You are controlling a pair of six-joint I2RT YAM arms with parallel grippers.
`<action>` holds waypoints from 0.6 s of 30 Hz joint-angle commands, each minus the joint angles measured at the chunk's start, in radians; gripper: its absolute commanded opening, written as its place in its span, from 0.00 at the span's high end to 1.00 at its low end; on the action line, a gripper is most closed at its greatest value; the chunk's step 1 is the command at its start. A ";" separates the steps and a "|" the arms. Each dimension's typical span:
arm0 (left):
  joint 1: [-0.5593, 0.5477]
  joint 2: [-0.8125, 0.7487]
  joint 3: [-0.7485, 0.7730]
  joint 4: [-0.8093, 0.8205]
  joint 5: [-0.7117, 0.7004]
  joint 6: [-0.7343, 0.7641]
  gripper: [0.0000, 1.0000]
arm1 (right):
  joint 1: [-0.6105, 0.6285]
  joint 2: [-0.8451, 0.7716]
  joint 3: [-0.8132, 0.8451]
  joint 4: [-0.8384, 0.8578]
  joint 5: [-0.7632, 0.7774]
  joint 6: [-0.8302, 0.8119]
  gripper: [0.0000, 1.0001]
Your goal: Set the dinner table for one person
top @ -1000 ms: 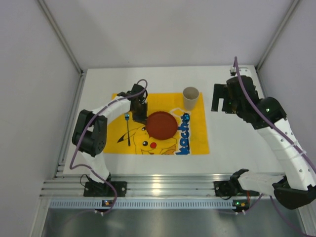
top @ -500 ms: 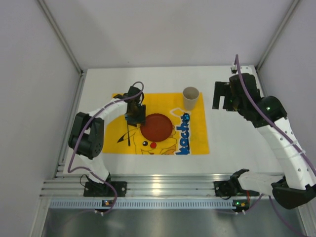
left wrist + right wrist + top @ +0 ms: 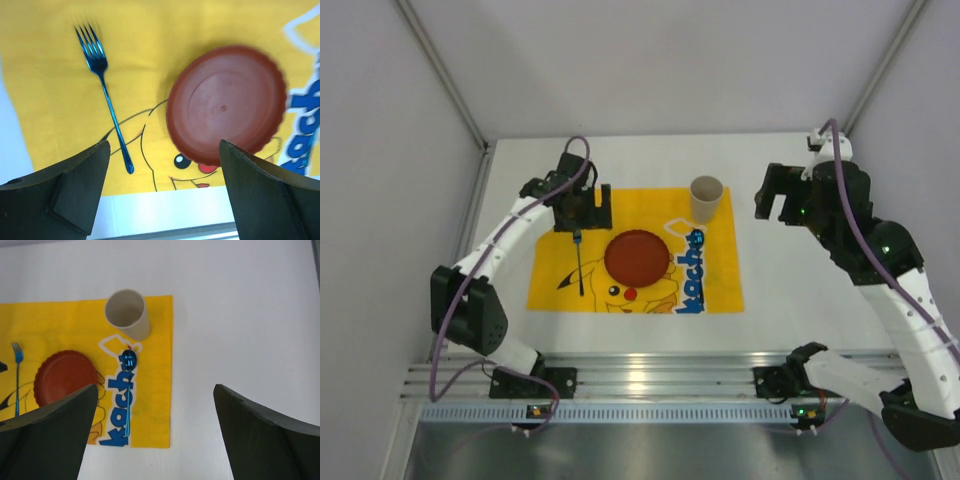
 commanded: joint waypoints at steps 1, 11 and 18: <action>0.004 -0.144 0.121 -0.028 -0.087 0.008 0.05 | -0.013 -0.109 -0.074 0.191 -0.027 0.007 0.00; 0.004 -0.682 -0.251 0.478 -0.383 0.005 0.02 | -0.015 -0.137 -0.175 0.164 -0.279 0.092 0.00; 0.006 -0.821 -0.402 0.398 -0.432 -0.043 0.02 | -0.015 -0.126 -0.384 0.147 -0.442 0.299 0.00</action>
